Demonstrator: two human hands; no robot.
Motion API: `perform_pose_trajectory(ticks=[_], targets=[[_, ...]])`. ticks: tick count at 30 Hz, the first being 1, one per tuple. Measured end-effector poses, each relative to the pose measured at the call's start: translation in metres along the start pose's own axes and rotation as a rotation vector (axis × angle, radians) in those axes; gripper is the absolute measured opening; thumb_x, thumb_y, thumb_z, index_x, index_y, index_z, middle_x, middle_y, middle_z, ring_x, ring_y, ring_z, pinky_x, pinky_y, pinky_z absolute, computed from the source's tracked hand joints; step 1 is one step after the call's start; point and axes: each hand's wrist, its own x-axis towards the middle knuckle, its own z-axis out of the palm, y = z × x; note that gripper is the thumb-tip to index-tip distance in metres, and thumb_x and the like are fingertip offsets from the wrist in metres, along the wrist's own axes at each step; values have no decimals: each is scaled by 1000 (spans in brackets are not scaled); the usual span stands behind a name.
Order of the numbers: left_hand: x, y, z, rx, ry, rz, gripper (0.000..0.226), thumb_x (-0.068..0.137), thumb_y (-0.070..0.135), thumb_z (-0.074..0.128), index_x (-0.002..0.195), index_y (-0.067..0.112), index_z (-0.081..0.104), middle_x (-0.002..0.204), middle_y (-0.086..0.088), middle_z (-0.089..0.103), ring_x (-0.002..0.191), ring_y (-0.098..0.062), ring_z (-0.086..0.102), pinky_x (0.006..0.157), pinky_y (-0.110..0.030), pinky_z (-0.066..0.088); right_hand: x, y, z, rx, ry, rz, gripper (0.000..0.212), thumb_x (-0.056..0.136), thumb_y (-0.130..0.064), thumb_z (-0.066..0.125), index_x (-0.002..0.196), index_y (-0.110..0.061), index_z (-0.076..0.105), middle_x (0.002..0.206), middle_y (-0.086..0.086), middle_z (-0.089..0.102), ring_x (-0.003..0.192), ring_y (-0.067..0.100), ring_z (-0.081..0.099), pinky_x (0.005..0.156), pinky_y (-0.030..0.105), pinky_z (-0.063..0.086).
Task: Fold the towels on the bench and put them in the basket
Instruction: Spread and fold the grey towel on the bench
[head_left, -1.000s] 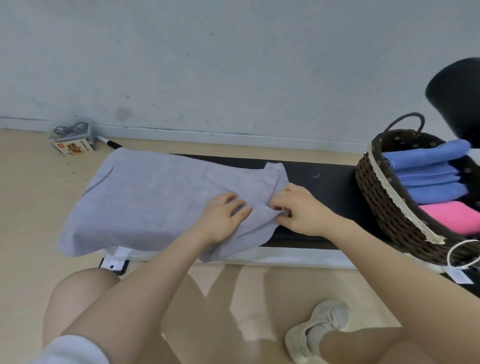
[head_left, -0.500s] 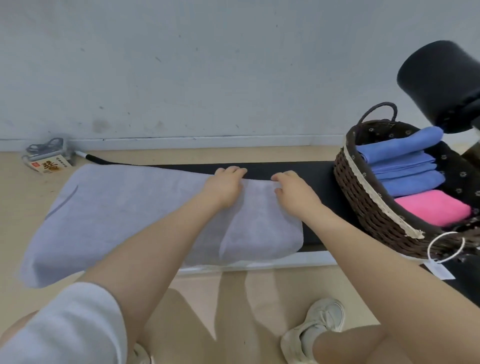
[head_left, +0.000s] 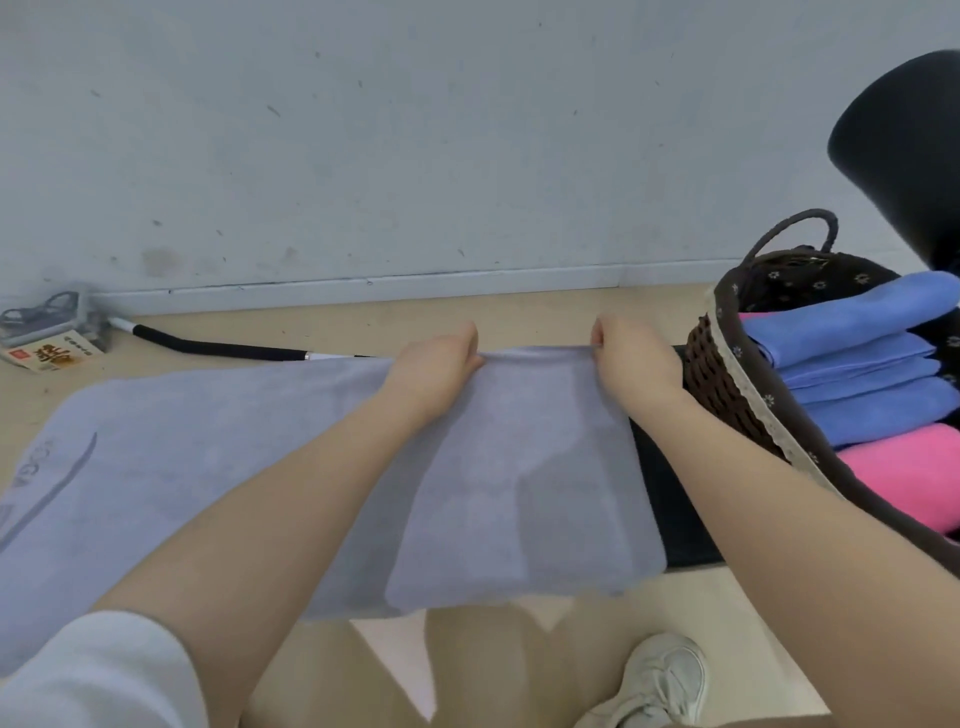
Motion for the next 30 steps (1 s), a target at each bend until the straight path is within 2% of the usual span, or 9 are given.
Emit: perform_pose_trajectory(ticks=[3, 6, 8, 11, 14, 16, 21, 28, 30], targets=[[20, 2, 2, -24, 59, -5, 16, 97, 25, 42, 103, 10, 43, 106, -17, 60, 96, -33, 54, 74, -35, 34, 20, -2, -7, -33, 89, -29, 29, 84, 12, 36, 99, -2, 56, 102, 17, 58, 91, 32, 55, 66, 31, 35], [32, 2, 10, 79, 64, -27, 37, 93, 25, 48, 126, 9, 40, 126, -14, 49, 115, -30, 45, 91, -36, 31, 29, -1, -7, -105, 65, -30, 26, 82, 16, 36, 84, -5, 51, 89, 14, 50, 86, 30, 50, 68, 33, 34], [28, 3, 16, 119, 103, -42, 51, 91, 25, 50, 137, 14, 32, 139, -10, 36, 126, -28, 34, 101, -36, 23, 25, -2, -2, -153, 20, -31, 27, 84, 14, 37, 99, -2, 53, 104, 17, 52, 98, 34, 52, 75, 36, 40], [8, 8, 25, 73, 222, 36, 46, 92, 21, 42, 136, 10, 37, 145, -12, 30, 132, -30, 29, 106, -38, 19, 0, -11, 15, -168, 11, -126, 50, 92, -4, 34, 142, -3, 27, 151, 22, 22, 135, 35, 30, 107, 39, 29], [-17, 10, 37, 12, 150, 138, 59, 88, 36, 17, 127, 6, 51, 145, -16, 36, 133, -31, 34, 106, -39, 25, -50, -32, 42, 8, -58, -379, 67, 88, -36, 9, 150, -12, 15, 159, 8, 5, 147, 23, 6, 117, 36, 8], [-32, 2, 45, 76, 32, 135, 74, 84, 48, 8, 139, 10, 40, 153, -11, 26, 141, -26, 25, 113, -36, 19, -72, -39, 57, 6, -171, -422, 83, 76, -51, -7, 151, -19, 11, 160, 1, 3, 148, 17, 3, 118, 34, 3], [-69, -35, 39, 157, -26, -80, 97, 64, 68, -7, 150, 24, 6, 159, -3, -1, 147, -17, 0, 117, -34, -1, -73, -13, 56, -142, -229, -289, 61, 97, -54, 15, 150, -30, -1, 159, -5, -8, 147, 14, -7, 118, 37, -4], [-130, -87, 18, 143, -9, -435, 75, 86, 70, 23, 148, 34, 2, 158, -9, -8, 146, -27, -6, 117, -45, -3, -90, -15, 41, -213, -202, 1, 69, 98, -50, 14, 151, -10, -2, 160, 6, -6, 147, 21, -5, 119, 43, 0], [-145, -103, 11, 121, 16, -490, 74, 88, 67, 23, 149, 31, 3, 158, -10, -7, 146, -27, -6, 117, -44, -3, -102, -55, 43, -178, -167, -79, 66, 99, -46, 20, 151, -8, 5, 160, 9, -3, 147, 23, -1, 119, 45, 0]])
